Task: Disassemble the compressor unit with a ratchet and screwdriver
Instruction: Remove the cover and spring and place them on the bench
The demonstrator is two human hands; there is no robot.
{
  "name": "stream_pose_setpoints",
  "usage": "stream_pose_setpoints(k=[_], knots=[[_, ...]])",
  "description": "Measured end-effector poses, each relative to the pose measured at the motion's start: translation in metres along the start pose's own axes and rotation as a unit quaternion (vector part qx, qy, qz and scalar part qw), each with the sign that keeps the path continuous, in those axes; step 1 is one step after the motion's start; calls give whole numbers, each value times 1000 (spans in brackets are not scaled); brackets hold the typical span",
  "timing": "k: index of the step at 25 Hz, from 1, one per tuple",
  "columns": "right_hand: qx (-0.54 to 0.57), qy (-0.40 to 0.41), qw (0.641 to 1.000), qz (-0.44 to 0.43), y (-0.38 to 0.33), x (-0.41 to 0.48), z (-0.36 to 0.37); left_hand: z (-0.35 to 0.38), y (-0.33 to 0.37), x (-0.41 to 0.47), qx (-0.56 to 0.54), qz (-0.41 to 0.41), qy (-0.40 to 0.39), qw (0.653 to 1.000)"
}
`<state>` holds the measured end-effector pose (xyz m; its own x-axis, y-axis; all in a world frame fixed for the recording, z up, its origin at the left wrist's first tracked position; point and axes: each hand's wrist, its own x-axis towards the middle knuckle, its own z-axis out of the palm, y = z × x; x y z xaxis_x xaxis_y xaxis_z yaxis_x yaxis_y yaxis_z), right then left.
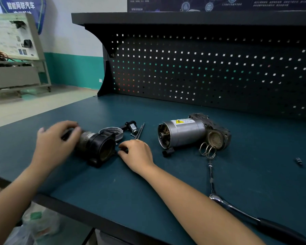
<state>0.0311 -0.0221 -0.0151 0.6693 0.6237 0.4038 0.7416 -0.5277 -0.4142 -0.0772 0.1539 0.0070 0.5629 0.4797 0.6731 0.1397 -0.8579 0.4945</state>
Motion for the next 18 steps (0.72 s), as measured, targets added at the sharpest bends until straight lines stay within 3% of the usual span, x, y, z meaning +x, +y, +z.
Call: stream_pose_setpoints(k=[3,5,7,10,12,14,16,18], knots=[[10,-3,1000,-7,0,-5,-4,11,11,-19,85,31,-91,992],[29,13,999,-12,3,-9,-21,15,7,-14,93,20,-103,990],[80,85,993,-8,14,-11,-55,18,-2,-7,89,8,-104,991],[150,251,956,24,42,-13,-133,25,-17,2,68,-18,-109,992],[158,296,940,63,65,-22,-175,28,-22,7,54,-24,-115,992],[71,258,958,101,90,-39,-196,31,-26,15,49,-28,-116,992],[-89,146,978,120,114,-60,-196,37,-30,23,38,-36,-115,992],[-240,12,962,131,129,-80,-184,41,-32,32,10,-41,-127,991]])
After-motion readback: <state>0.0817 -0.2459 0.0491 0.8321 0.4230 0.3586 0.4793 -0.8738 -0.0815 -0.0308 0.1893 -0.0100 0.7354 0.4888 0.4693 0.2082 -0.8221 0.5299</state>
